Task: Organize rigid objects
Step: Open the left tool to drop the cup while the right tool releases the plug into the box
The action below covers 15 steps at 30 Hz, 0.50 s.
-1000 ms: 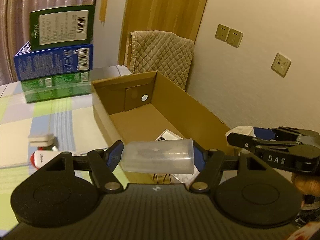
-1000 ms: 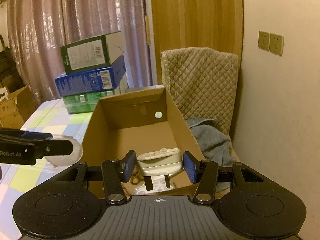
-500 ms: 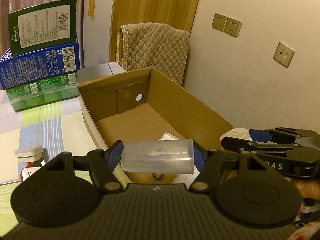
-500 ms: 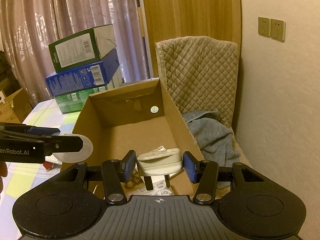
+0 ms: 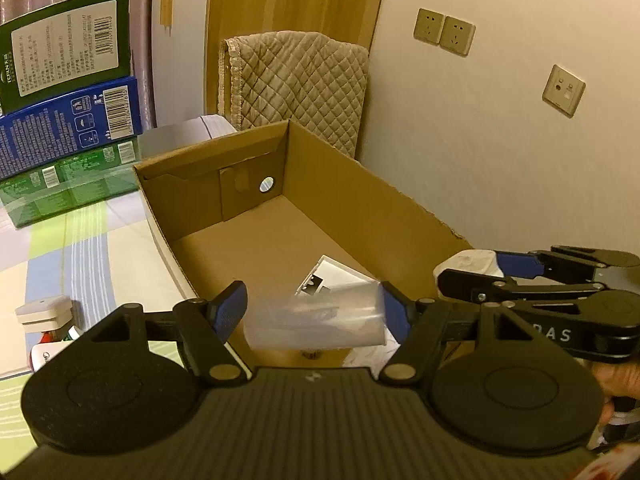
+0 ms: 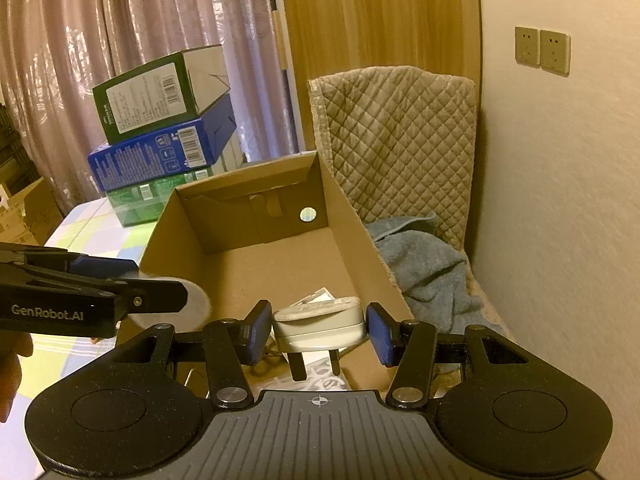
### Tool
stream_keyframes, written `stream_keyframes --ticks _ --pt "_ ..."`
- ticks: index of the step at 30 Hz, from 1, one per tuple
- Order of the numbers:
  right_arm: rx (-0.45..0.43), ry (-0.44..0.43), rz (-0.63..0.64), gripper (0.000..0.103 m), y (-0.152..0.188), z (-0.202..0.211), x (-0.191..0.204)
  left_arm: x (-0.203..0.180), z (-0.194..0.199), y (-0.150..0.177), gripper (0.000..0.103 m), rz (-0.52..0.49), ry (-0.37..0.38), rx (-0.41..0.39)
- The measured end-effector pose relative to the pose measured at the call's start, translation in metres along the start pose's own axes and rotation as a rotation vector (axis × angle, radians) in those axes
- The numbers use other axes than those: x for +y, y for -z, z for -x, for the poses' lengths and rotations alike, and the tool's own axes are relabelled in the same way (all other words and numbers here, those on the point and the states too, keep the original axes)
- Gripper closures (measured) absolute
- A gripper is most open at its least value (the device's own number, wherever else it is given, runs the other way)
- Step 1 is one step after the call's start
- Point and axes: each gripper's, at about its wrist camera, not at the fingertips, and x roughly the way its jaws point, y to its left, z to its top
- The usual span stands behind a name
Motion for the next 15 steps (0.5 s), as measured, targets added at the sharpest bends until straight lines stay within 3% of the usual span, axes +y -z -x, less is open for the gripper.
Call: stream_keyframes --ticks 15 --pt "0.001 -0.008 -0.001 0.055 0.001 0.004 0.004 0.021 0.031 0.024 0.036 0.090 -0.078 -0.030"
